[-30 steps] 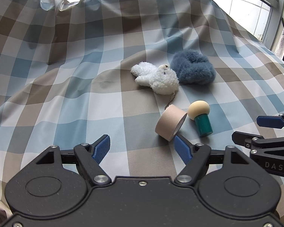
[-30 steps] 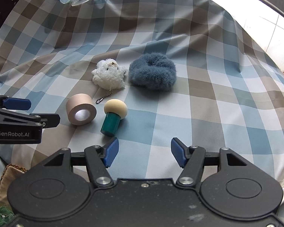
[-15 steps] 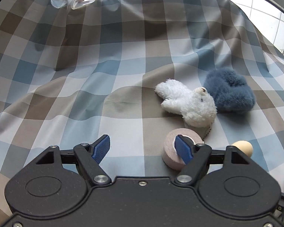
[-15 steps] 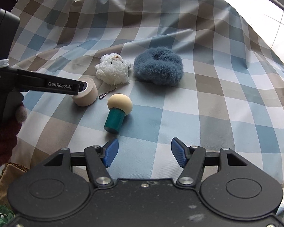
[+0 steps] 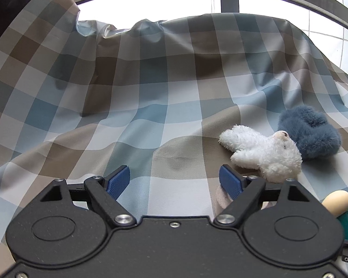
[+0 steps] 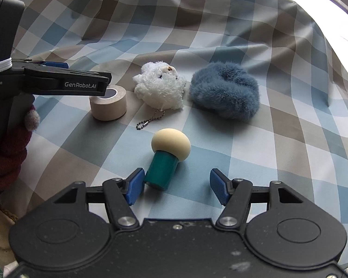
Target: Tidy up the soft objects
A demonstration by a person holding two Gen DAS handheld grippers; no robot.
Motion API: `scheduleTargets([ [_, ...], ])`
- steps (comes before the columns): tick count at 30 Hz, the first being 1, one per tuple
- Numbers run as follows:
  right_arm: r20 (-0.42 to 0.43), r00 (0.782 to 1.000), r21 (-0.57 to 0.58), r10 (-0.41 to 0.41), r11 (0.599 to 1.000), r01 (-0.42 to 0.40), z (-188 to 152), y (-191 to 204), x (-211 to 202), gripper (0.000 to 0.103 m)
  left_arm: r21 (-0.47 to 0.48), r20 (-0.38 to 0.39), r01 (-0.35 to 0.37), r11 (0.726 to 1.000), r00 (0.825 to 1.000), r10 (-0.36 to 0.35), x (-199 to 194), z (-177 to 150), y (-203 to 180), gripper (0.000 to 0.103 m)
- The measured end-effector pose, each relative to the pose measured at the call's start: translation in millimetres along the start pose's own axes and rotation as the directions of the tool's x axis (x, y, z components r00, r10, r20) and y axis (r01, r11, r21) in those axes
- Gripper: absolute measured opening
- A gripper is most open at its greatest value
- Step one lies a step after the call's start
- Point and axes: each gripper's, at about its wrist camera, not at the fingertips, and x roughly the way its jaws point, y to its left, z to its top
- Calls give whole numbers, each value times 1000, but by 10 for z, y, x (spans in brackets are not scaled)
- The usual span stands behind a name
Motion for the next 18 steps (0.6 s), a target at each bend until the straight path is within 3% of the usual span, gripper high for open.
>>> scheduleTargets([
  [2, 12, 1000, -11, -3, 1000, 3, 31, -56, 44, 63, 15, 30, -15, 1000, 999, 14, 7, -27, -9, 83],
  [12, 80, 981, 3, -175, 984, 175, 148, -445, 311, 63, -47, 84, -74, 996, 993, 77, 48, -143, 42, 84],
  [18, 101, 983, 165, -152, 977, 134, 184, -719, 469, 63, -26, 109, -104, 994, 988, 106, 36, -182, -4, 84],
])
